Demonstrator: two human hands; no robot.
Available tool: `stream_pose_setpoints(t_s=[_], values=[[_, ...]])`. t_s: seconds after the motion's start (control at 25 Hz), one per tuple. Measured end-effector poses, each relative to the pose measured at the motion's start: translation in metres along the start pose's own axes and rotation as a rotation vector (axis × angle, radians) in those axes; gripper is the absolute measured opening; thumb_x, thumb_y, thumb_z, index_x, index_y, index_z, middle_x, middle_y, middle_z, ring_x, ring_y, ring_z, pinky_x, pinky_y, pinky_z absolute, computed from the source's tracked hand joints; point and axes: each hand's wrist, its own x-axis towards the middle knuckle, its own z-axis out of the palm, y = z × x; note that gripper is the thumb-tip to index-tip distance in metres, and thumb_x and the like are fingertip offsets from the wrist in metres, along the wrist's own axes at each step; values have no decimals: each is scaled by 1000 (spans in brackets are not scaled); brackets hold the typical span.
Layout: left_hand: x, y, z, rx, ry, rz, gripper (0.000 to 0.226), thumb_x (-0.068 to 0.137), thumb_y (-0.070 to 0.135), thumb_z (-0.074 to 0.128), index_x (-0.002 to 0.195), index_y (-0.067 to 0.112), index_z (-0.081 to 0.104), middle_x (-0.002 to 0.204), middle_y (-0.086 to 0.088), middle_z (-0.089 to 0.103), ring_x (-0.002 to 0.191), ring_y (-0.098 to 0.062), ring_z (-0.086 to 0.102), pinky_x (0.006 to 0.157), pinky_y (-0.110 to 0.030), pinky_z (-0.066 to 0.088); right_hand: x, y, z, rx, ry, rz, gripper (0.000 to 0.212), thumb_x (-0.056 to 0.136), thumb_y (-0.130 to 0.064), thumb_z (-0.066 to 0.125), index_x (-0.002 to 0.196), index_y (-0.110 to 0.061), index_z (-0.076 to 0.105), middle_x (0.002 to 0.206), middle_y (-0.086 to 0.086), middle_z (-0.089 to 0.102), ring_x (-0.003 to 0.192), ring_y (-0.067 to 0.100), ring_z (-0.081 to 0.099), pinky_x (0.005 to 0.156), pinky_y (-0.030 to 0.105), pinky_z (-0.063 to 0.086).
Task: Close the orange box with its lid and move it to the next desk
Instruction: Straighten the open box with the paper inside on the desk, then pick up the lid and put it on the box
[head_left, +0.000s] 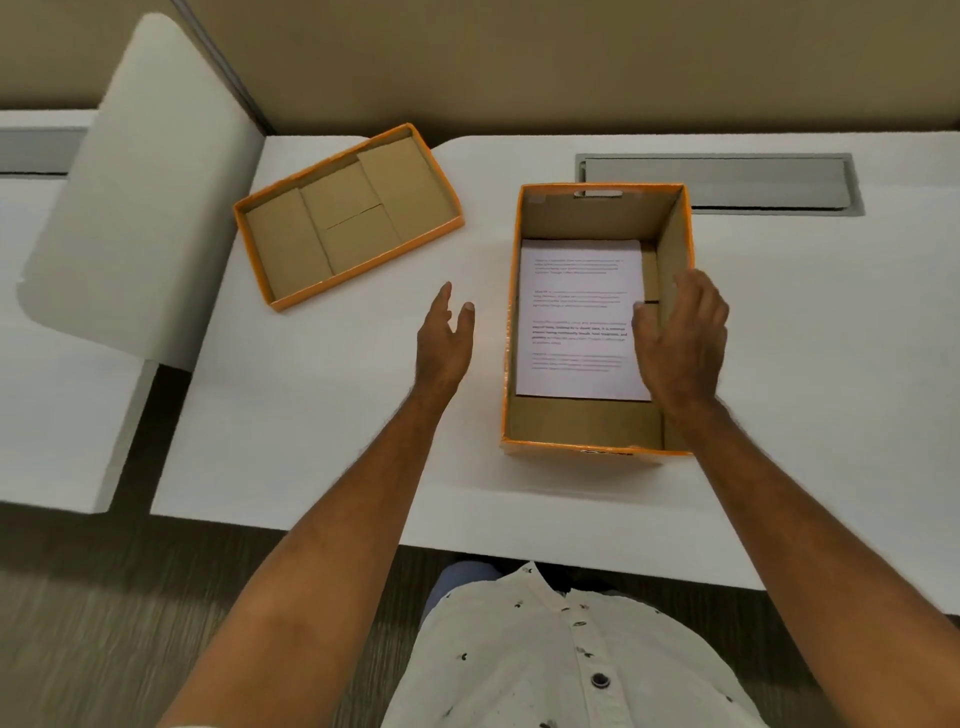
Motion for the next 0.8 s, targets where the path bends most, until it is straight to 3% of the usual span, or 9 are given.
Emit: stream_pose_setpoints(t_s=[0.16, 0.44, 0.68, 0.8], values=[[21, -26, -59, -31, 48, -31, 57, 110, 37, 48, 162, 20, 33, 169, -2, 37, 153, -25, 40, 125, -46, 37, 16, -71, 28, 122, -2, -118, 56, 100, -41, 53, 147, -11, 45, 153, 13, 46, 138, 32, 44, 109, 44, 42], [85, -79, -165, -26, 122, -86, 57, 110, 36, 48, 162, 20, 33, 168, -1, 37, 153, -23, 39, 126, -47, 35, 31, -212, 114, 215, -41, -207, 54, 98, -39, 53, 144, -12, 49, 149, 11, 50, 135, 30, 47, 104, 43, 44], [153, -127, -232, -37, 168, -150, 56, 110, 33, 49, 162, 18, 34, 167, -5, 37, 154, -24, 37, 126, -41, 34, 46, -304, 198, 242, -158, -184, 53, 97, -36, 57, 144, -13, 46, 146, 10, 51, 131, 32, 49, 97, 45, 49], [185, -146, -247, -42, 213, -196, 56, 110, 32, 51, 161, 18, 33, 167, -5, 37, 155, -23, 35, 127, -45, 34, 56, -323, 238, 245, -245, -131, 55, 97, -35, 59, 145, -13, 44, 149, 9, 48, 132, 33, 47, 91, 46, 51]])
